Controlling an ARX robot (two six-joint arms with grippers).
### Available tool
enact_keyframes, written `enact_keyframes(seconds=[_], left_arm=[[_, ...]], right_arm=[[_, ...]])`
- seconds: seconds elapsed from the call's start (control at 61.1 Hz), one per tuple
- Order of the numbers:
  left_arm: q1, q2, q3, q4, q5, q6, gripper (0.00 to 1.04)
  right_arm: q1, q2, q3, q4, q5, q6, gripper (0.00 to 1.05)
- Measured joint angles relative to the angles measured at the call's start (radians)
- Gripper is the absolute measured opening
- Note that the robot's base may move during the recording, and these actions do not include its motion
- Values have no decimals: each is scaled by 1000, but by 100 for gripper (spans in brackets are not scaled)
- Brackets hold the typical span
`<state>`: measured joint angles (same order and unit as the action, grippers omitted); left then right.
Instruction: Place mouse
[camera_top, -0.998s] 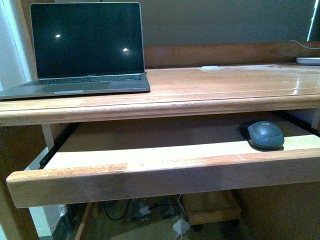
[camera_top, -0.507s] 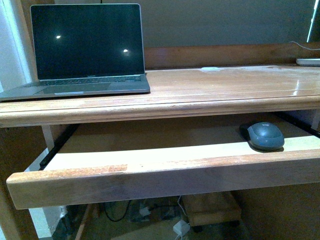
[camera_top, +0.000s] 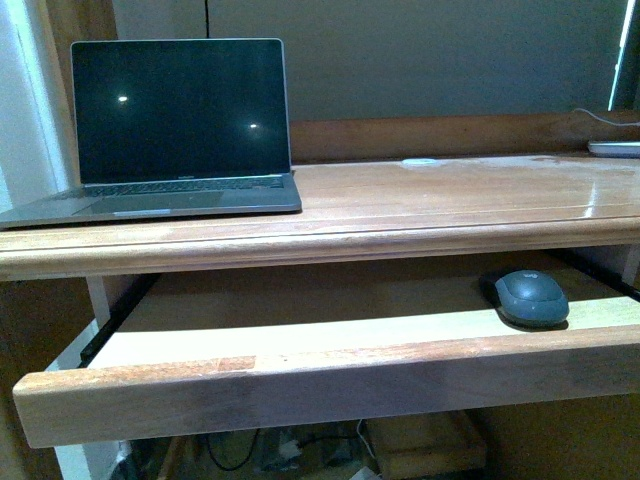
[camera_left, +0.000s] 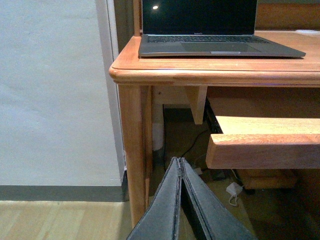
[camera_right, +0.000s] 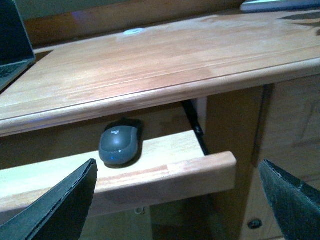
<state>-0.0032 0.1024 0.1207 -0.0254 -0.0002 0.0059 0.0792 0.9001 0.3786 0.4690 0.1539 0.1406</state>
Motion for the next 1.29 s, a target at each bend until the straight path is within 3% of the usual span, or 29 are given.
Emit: enact_keyframes(seconds=[0.18,0.54,0.883,1.292], left_arm=[[0,-23,-31,8,0,0,3],[0,-57,-70,15,0,0,3],[0,-97,-111,21,0,-1,3],[0,-97,-111,21,0,0,3]], right_arm=[[82,264,181,-28,86,-80,97],[178,563,489,-255,193,-187,97],[247,671,597,-363,234,-180,97],[266,817,750,-437,331,-176,97]])
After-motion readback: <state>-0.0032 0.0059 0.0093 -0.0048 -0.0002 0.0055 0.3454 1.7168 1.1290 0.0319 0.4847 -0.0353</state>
